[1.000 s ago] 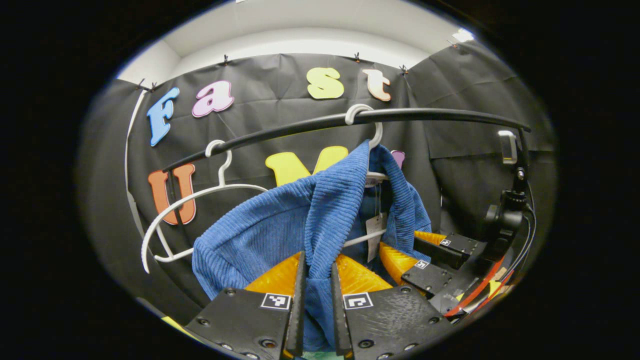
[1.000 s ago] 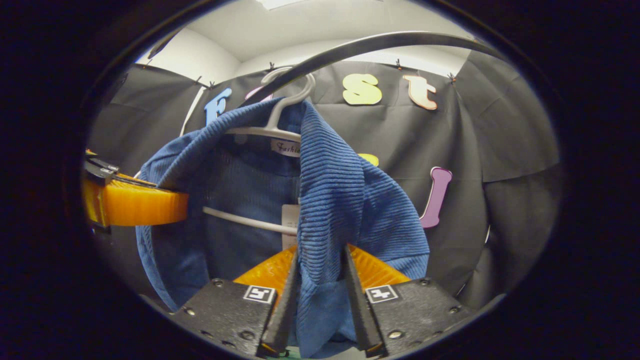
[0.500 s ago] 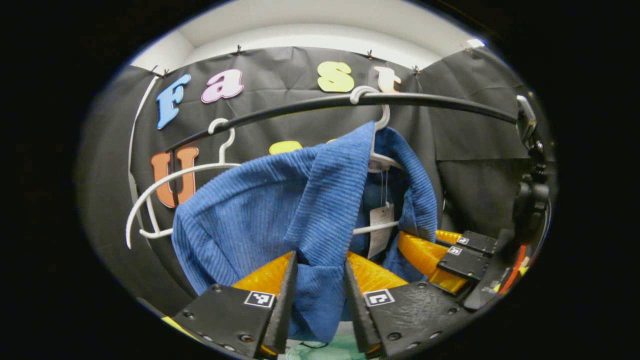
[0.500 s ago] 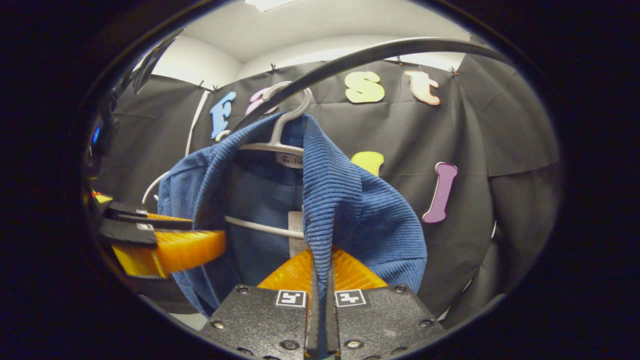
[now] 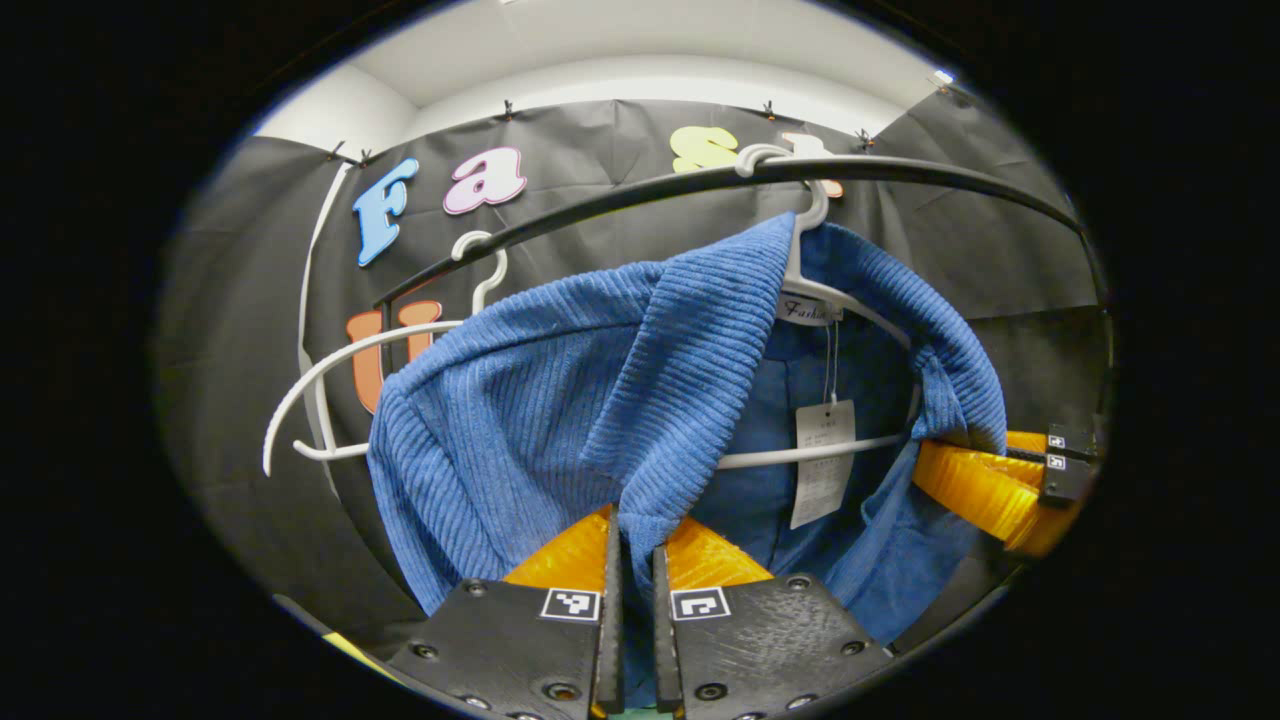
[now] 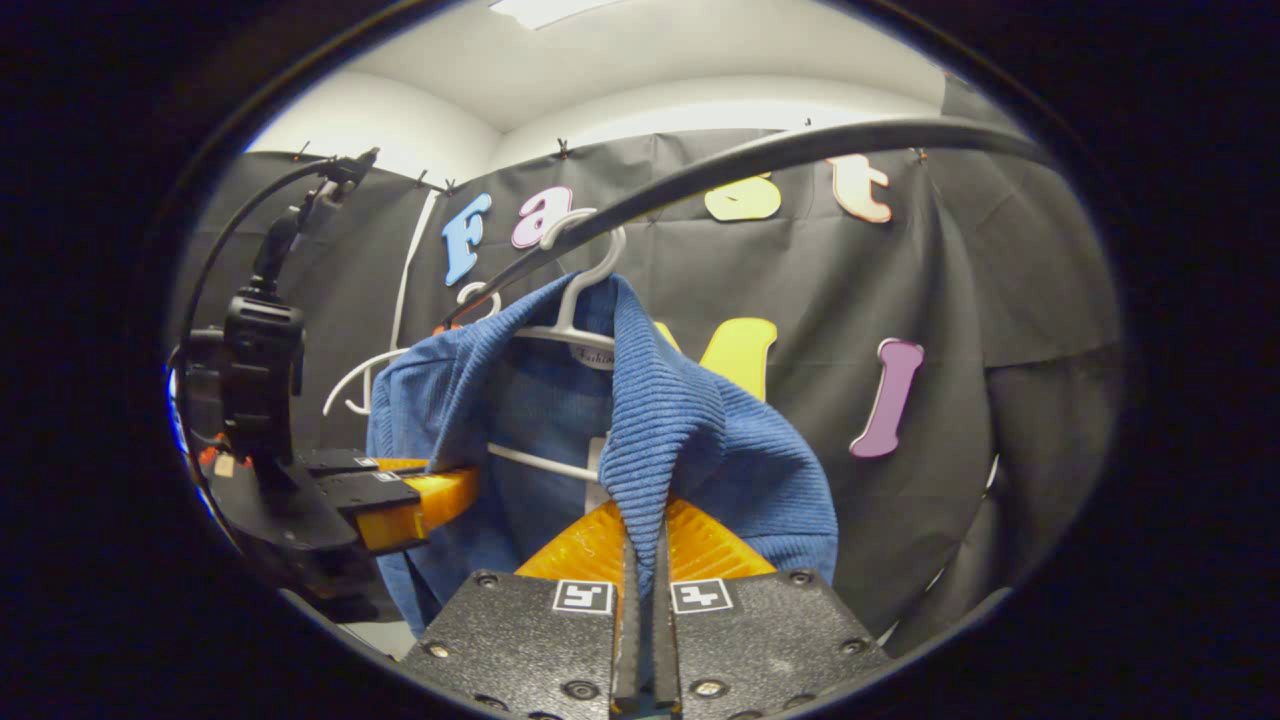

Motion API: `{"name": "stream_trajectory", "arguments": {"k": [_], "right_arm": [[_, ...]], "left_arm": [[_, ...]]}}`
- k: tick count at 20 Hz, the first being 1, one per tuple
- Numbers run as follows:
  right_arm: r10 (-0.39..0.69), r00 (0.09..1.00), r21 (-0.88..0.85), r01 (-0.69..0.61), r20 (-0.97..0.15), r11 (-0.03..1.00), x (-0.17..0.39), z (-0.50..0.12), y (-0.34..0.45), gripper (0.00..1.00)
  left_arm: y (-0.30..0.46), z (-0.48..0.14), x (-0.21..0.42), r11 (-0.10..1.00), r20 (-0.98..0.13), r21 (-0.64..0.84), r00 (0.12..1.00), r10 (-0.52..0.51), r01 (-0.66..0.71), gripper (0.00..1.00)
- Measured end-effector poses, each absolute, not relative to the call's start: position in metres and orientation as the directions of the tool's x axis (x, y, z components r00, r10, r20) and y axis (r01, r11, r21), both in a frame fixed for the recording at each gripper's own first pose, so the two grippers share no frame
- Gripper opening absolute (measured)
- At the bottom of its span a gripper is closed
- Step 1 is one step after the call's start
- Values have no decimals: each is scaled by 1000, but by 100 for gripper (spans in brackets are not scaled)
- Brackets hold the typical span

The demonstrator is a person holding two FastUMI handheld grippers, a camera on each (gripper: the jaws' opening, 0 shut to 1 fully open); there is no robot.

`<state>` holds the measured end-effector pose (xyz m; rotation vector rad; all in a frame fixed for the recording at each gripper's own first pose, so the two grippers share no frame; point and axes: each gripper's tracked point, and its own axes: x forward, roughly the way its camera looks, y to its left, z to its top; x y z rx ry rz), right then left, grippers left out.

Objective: Grasp the clothes on the hanger with both hands and then place them into the laundry hamper below.

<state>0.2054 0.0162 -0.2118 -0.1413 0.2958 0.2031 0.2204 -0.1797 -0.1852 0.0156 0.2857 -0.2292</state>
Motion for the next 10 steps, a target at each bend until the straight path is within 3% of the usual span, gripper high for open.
{"name": "stream_trajectory", "arguments": {"k": [2,10], "right_arm": [[112,957,-167,-161,-269,973,208,-198,-2,8],[-36,977,-252,-18,-210,968,217,-158,-46,8]], "left_arm": [[-158,-172,218,976,-276,-22,937,-214,217,6],[-99,-105,212,972,-250,79,948,-194,220,6]]}}
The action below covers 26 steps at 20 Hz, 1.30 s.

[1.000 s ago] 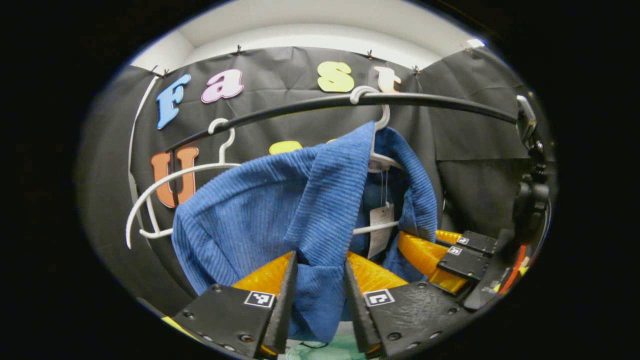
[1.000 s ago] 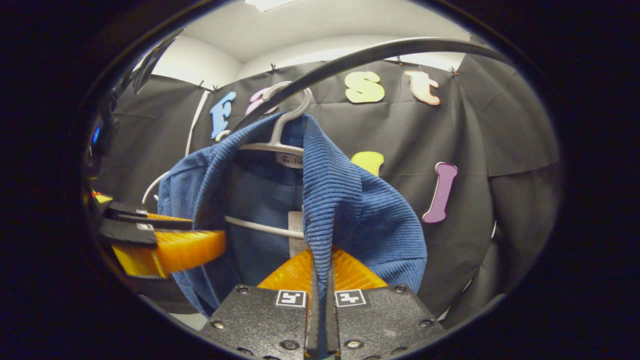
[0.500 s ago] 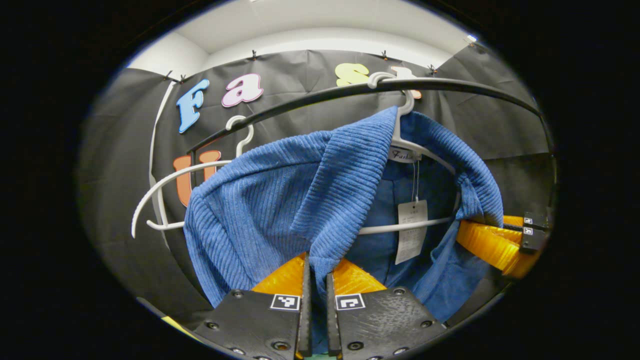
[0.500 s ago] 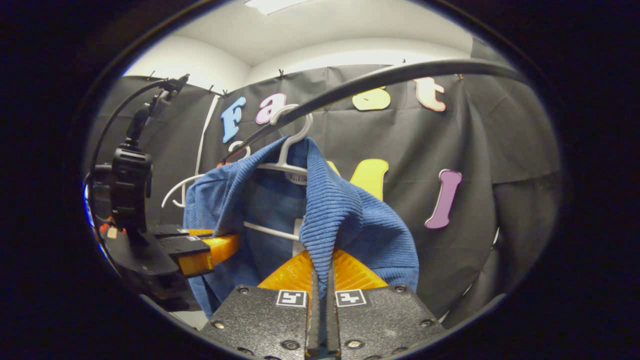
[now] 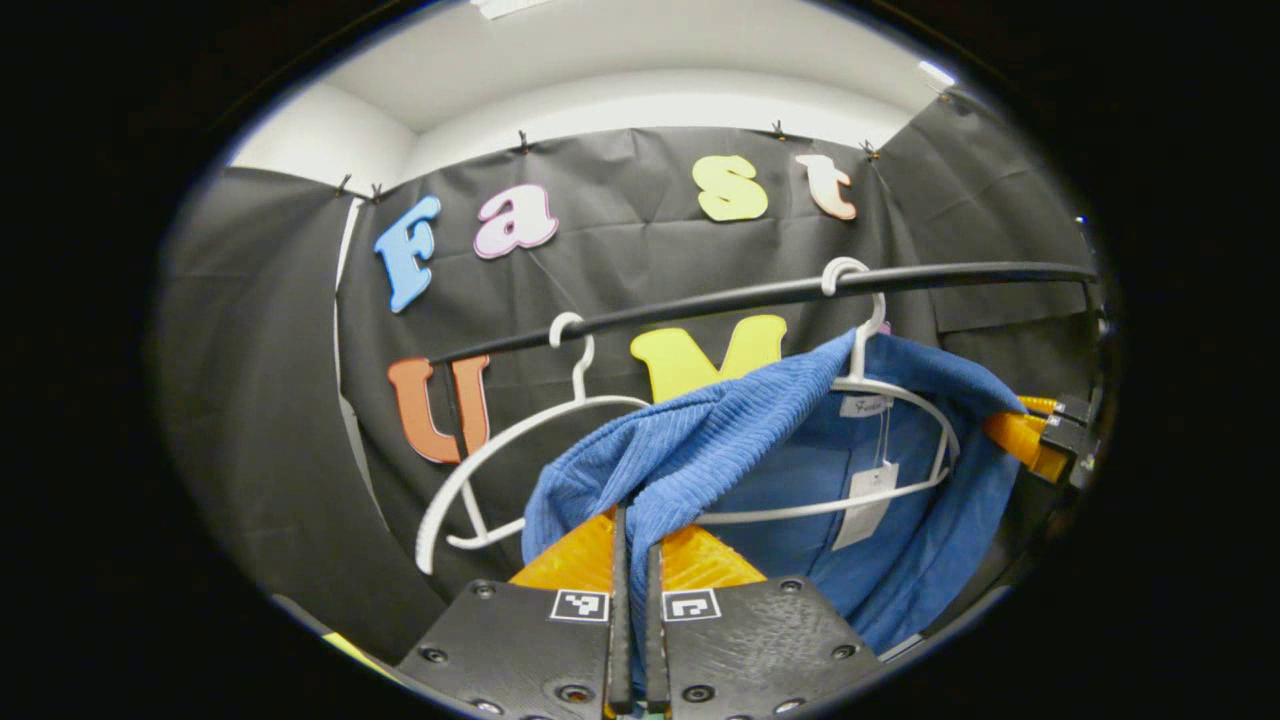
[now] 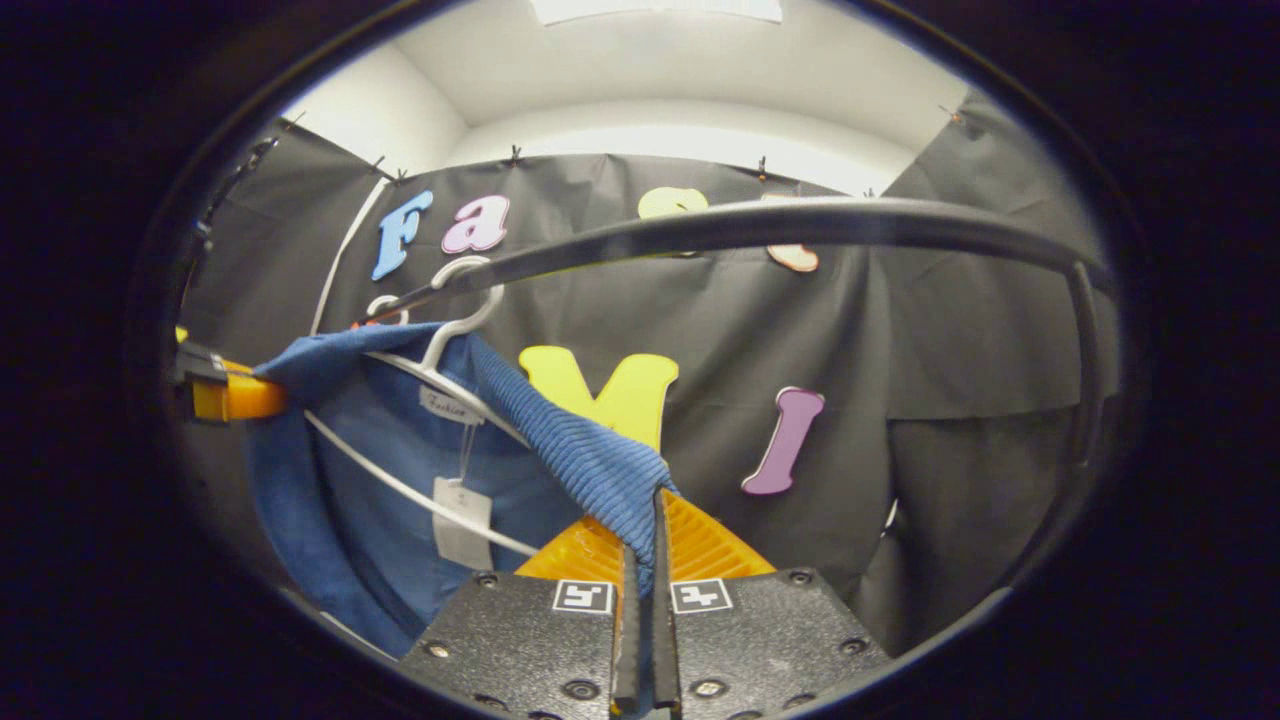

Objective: Grasp the clothes on the hanger with both hands and then place them into the laundry hamper below.

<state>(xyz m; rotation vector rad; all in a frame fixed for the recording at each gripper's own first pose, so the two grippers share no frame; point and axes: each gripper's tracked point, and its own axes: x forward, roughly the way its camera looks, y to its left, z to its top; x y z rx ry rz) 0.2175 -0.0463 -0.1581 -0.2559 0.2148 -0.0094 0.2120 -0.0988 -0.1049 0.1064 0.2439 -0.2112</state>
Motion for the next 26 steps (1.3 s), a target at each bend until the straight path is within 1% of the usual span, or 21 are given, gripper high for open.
{"name": "stream_trajectory", "arguments": {"k": [1,2,3,4,6,8,9,10,11,12,13,14,15,18,22,23,26], "right_arm": [[-40,978,-269,-17,-205,963,218,-156,-46,8],[-42,978,-280,-17,-202,960,217,-154,-46,8],[-43,979,-287,-16,-200,958,217,-151,-46,8],[-42,980,-290,-16,-196,957,217,-149,-45,8],[-42,982,-299,-16,-186,954,215,-145,-47,8],[-41,983,-312,-17,-178,950,214,-140,-48,8],[-39,984,-317,-19,-173,948,215,-138,-48,8],[-39,985,-323,-18,-168,946,213,-136,-48,8],[-41,986,-329,-15,-163,944,213,-134,-49,8],[-40,986,-331,-16,-163,944,213,-134,-49,8],[-39,986,-329,-17,-164,944,212,-133,-49,8],[-36,986,-327,-20,-165,945,212,-133,-49,8],[-36,986,-327,-20,-164,945,212,-133,-49,8],[-33,987,-340,-24,-158,940,212,-128,-50,8],[-26,990,-359,-25,-137,933,212,-116,-49,8],[-24,991,-357,-26,-134,934,212,-114,-49,8],[-23,992,-357,-24,-128,934,213,-111,-51,8]], "left_arm": [[-96,-97,213,971,-247,68,946,-208,231,6],[-94,-92,211,968,-254,51,940,-226,247,9],[-92,-85,211,966,-257,41,937,-238,257,2],[-87,-78,211,963,-268,33,931,-249,268,6],[-83,-68,213,955,-295,28,915,-274,295,10],[-78,-57,218,942,-324,58,899,-294,329,10],[-74,-52,220,937,-334,83,895,-295,340,10],[-73,-49,223,926,-355,116,886,-298,358,6],[-72,-46,225,912,-372,149,876,-307,383,10],[-72,-45,228,894,-390,184,865,-315,408,8],[-71,-45,228,872,-415,226,853,-317,434,1],[-69,-44,228,847,-426,277,848,-314,453,0],[-67,-44,227,812,-436,338,844,-313,476,2],[-58,-52,231,748,-455,438,841,-294,499,0],[-47,-72,232,660,-514,523,817,-260,539,0],[-45,-76,234,634,-516,553,819,-249,541,1],[-48,-73,241,552,-465,660,854,-233,509,0]]}}
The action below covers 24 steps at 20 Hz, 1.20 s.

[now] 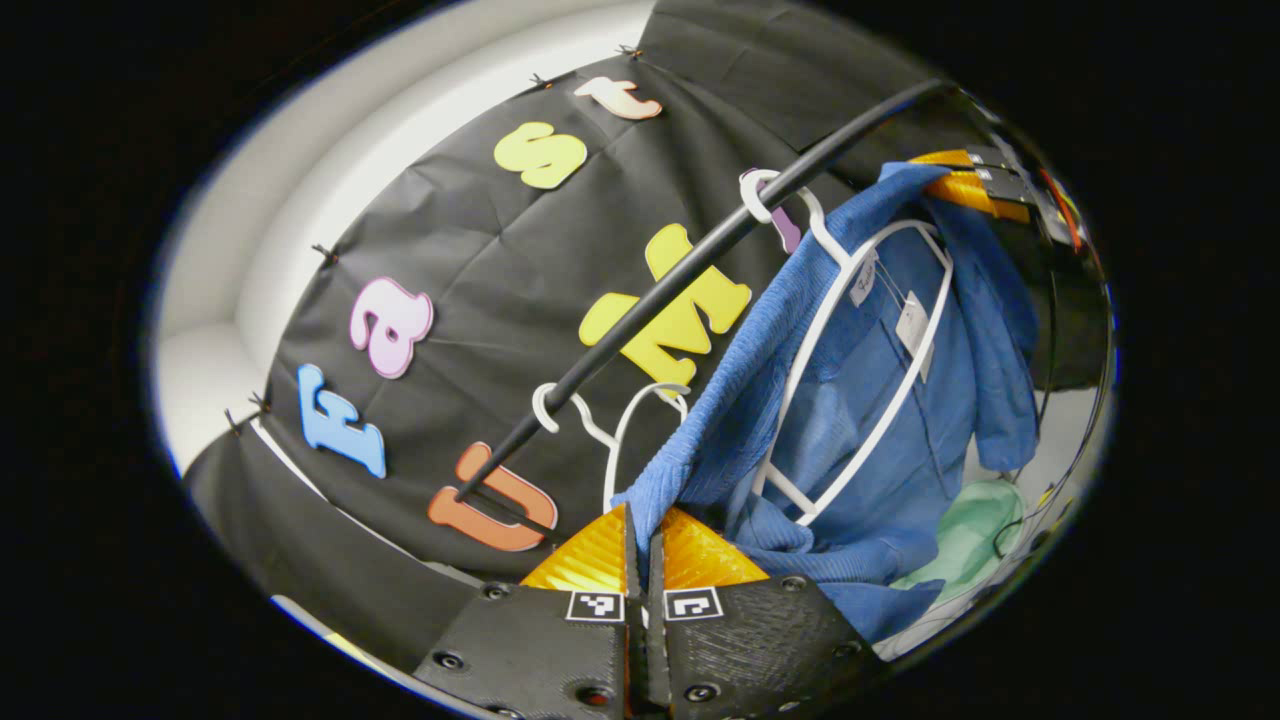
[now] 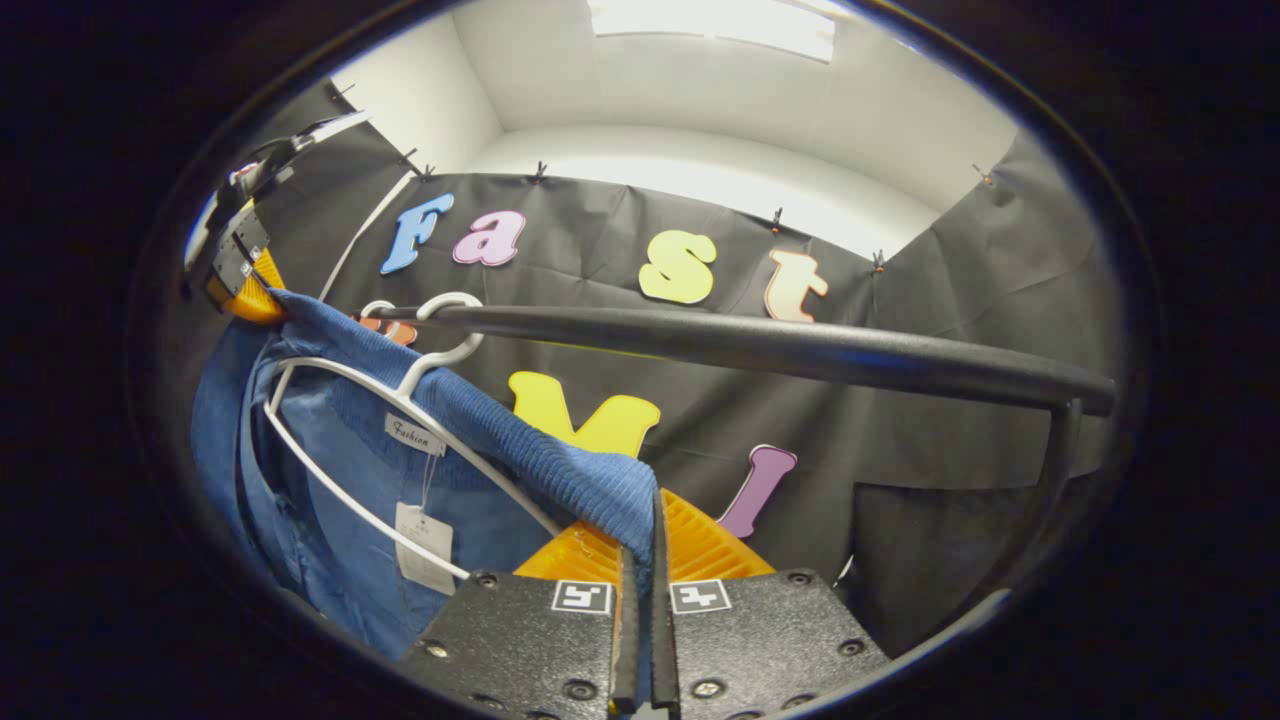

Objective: Grasp the clothes on the hanger with both hands and then place them into the laundry hamper below.

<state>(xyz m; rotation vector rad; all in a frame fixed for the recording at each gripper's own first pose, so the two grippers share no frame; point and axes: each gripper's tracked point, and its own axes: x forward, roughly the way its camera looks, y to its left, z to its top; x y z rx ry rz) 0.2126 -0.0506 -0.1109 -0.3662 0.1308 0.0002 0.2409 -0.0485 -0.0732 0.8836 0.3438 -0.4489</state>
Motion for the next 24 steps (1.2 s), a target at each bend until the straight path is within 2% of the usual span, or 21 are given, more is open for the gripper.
{"name": "stream_trajectory", "arguments": {"k": [5,7,10,12,13,16,21,23,24], "right_arm": [[-17,990,-346,-33,-140,938,216,-114,-54,8],[-9,991,-354,-38,-131,935,217,-110,-53,8],[-11,992,-362,-35,-123,931,218,-107,-58,8],[-6,991,-351,-42,-133,935,221,-106,-59,8],[-13,991,-353,-36,-134,935,223,-106,-60,8],[-23,991,-342,-23,-130,939,223,-105,-67,8],[-21,991,-333,-25,-131,943,225,-103,-64,8],[-20,991,-339,-26,-131,940,225,-101,-65,8],[-25,991,-344,-22,-133,939,226,-100,-68,8]], "left_arm": [[-52,-65,254,495,-323,729,875,-360,473,1],[-54,-77,255,556,-341,631,837,-428,541,1],[-58,-95,261,657,-354,392,765,-539,644,0],[-53,-106,267,711,-352,248,745,-567,658,0],[-51,-118,267,723,-383,200,732,-563,661,4],[-39,-145,274,751,-403,202,752,-522,629,0],[-77,-167,263,776,-376,61,735,-564,627,0],[-112,-174,256,728,-354,-38,673,-650,684,1],[-115,-183,257,728,-351,-43,672,-652,684,1]]}}
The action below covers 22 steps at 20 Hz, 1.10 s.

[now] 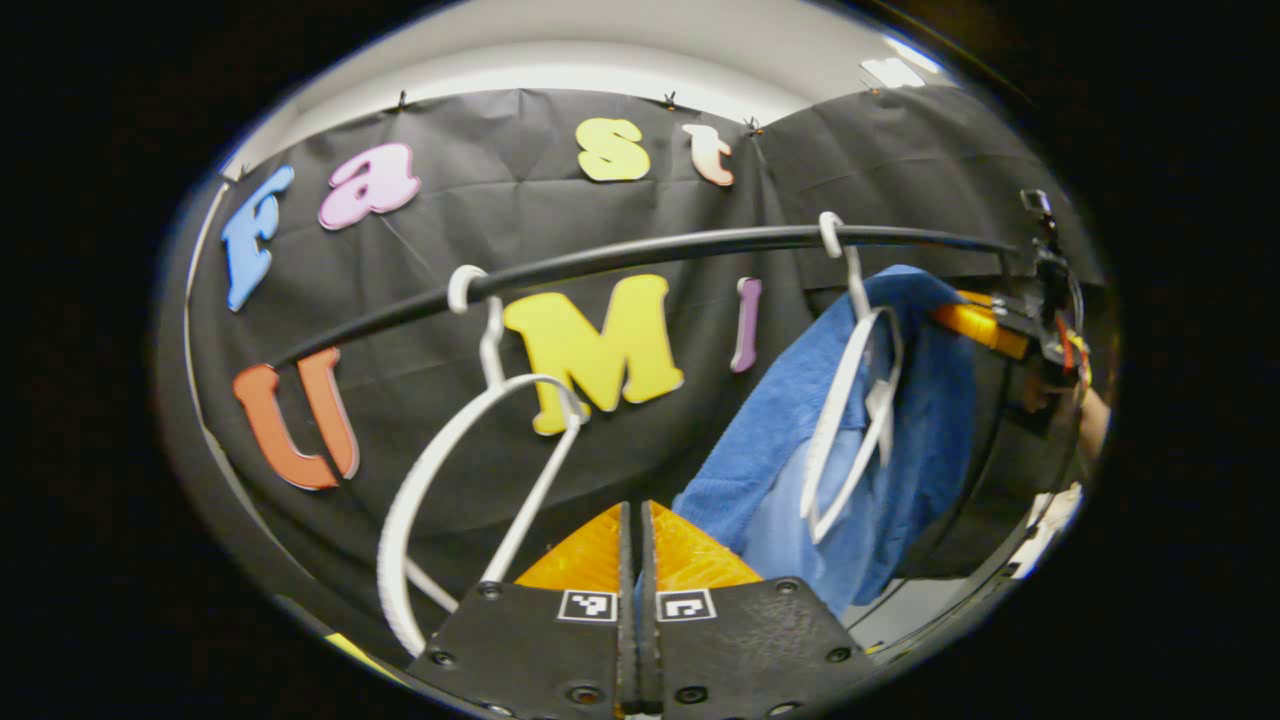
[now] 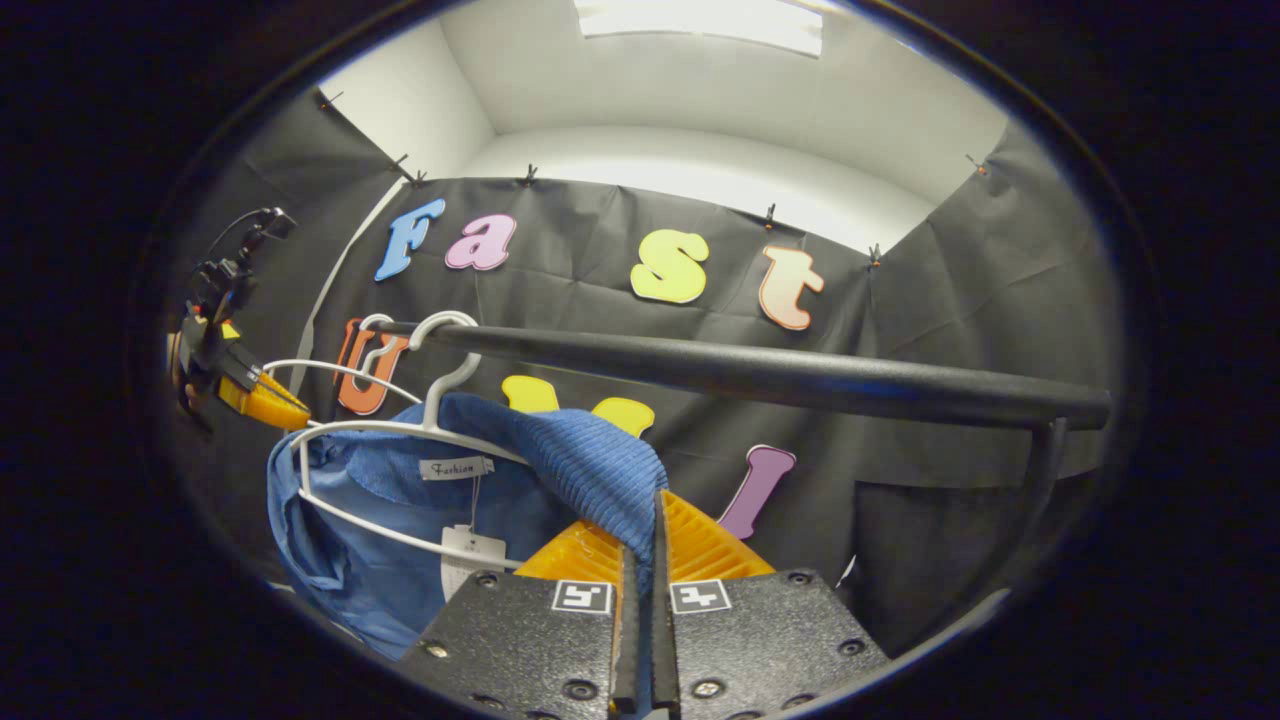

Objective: Grasp the clothes on the hanger with both hands and then place them into the laundry hamper below.

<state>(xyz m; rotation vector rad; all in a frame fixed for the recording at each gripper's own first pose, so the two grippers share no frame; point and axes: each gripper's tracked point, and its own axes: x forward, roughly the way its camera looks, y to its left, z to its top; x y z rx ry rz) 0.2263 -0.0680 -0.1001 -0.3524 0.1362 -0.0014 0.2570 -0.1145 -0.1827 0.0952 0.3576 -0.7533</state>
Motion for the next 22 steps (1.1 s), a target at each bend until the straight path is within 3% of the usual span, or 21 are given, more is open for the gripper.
{"name": "stream_trajectory", "arguments": {"k": [4,9,11,14,15,16,17,18,20,22], "right_arm": [[-34,991,-353,-13,-127,936,227,-95,-71,8],[-43,991,-375,-7,-126,927,229,-95,-74,8],[-49,992,-375,2,-118,927,228,-93,-75,8],[-45,991,-369,-4,-125,929,229,-96,-74,8],[-42,991,-371,-9,-127,928,229,-96,-74,8],[-37,991,-372,-14,-129,928,229,-98,-72,8],[-36,991,-375,-14,-127,927,229,-98,-71,8],[-36,991,-372,-15,-131,928,230,-99,-70,8],[-30,991,-355,-19,-130,935,230,-98,-68,8],[-28,991,-354,-20,-130,935,230,-97,-67,8]], "left_arm": [[-123,-194,235,713,-341,-201,634,-694,672,1],[-136,-186,202,648,-294,-291,578,-761,704,53],[-140,-186,189,632,-301,-333,556,-775,700,65],[-142,-172,180,606,-273,-399,541,-795,688,68],[-142,-167,175,600,-280,-397,531,-800,694,62],[-142,-162,180,615,-269,-371,553,-789,696,72],[-142,-167,183,643,-296,-328,571,-766,692,58],[-135,-177,190,693,-336,-270,609,-719,669,75],[-139,-198,198,737,-392,-219,634,-666,639,76],[-145,-200,199,756,-391,-190,658,-643,626,42]]}}
